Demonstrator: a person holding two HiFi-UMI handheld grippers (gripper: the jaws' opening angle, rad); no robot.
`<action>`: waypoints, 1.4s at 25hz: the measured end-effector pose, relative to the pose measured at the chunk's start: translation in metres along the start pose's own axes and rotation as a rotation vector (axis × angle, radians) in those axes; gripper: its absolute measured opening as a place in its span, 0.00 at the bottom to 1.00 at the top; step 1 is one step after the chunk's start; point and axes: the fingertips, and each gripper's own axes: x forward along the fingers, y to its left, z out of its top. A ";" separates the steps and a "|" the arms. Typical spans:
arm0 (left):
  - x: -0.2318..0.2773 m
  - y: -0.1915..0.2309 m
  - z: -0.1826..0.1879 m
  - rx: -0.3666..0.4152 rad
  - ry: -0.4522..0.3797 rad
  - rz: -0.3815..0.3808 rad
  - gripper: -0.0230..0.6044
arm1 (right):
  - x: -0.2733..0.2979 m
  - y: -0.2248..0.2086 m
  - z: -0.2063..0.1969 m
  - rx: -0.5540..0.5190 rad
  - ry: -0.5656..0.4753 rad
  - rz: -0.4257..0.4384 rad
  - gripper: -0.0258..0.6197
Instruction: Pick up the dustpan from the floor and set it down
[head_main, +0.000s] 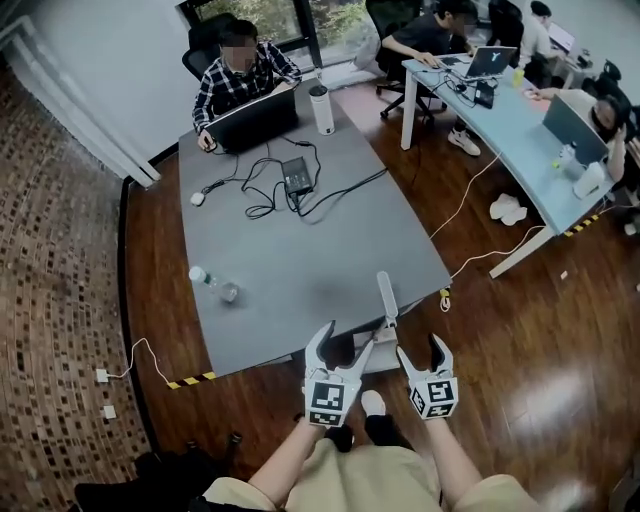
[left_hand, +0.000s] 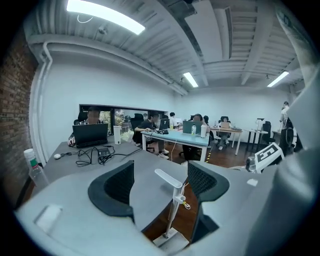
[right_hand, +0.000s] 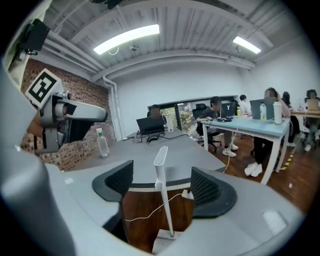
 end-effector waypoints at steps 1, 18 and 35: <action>0.003 0.004 -0.002 -0.001 0.008 0.006 0.55 | 0.014 0.002 -0.004 -0.015 -0.008 0.018 0.58; -0.021 0.051 -0.013 -0.094 0.041 0.114 0.55 | 0.145 0.019 -0.038 -0.065 0.001 0.105 0.53; -0.058 0.077 -0.005 -0.195 -0.037 0.194 0.55 | 0.092 0.048 -0.014 -0.128 0.016 0.096 0.18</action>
